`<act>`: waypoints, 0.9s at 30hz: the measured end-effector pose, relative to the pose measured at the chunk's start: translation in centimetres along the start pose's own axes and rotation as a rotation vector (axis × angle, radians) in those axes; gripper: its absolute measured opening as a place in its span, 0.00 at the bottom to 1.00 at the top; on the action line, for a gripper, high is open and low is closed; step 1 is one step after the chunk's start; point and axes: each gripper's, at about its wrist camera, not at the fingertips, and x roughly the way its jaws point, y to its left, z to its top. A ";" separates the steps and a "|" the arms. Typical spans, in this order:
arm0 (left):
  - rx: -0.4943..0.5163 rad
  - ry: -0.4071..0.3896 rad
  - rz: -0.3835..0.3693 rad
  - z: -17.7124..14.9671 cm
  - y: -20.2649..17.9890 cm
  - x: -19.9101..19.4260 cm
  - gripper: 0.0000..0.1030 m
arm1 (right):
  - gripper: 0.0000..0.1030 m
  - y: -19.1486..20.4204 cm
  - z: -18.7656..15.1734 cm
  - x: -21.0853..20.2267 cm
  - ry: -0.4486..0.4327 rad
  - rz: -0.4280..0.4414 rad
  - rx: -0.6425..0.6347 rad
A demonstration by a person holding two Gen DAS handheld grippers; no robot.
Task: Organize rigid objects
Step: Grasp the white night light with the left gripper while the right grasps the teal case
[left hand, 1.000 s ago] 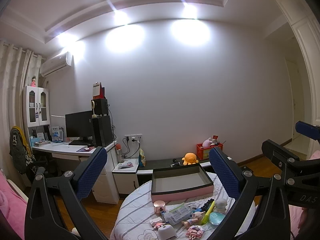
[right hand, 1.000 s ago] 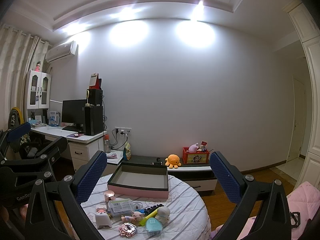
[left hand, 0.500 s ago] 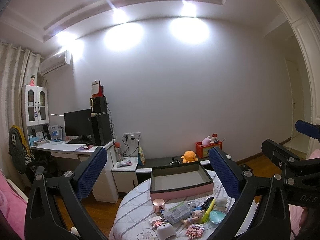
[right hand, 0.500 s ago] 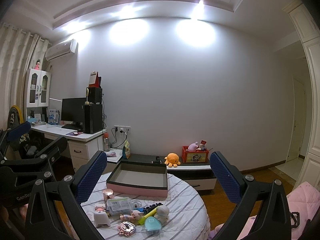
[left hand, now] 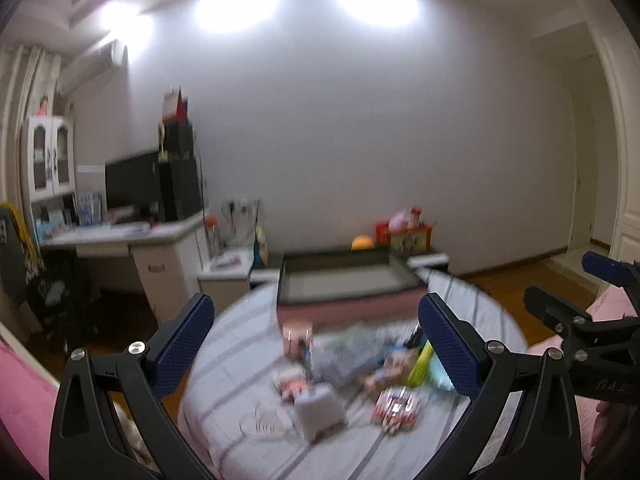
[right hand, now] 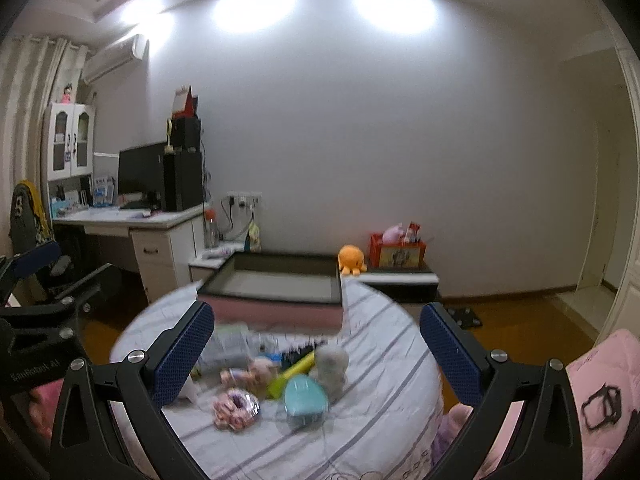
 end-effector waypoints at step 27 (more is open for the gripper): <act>-0.086 0.473 0.037 -12.1 1.0 13.7 0.98 | 1.00 -2.0 -12.8 14.2 0.384 0.049 0.032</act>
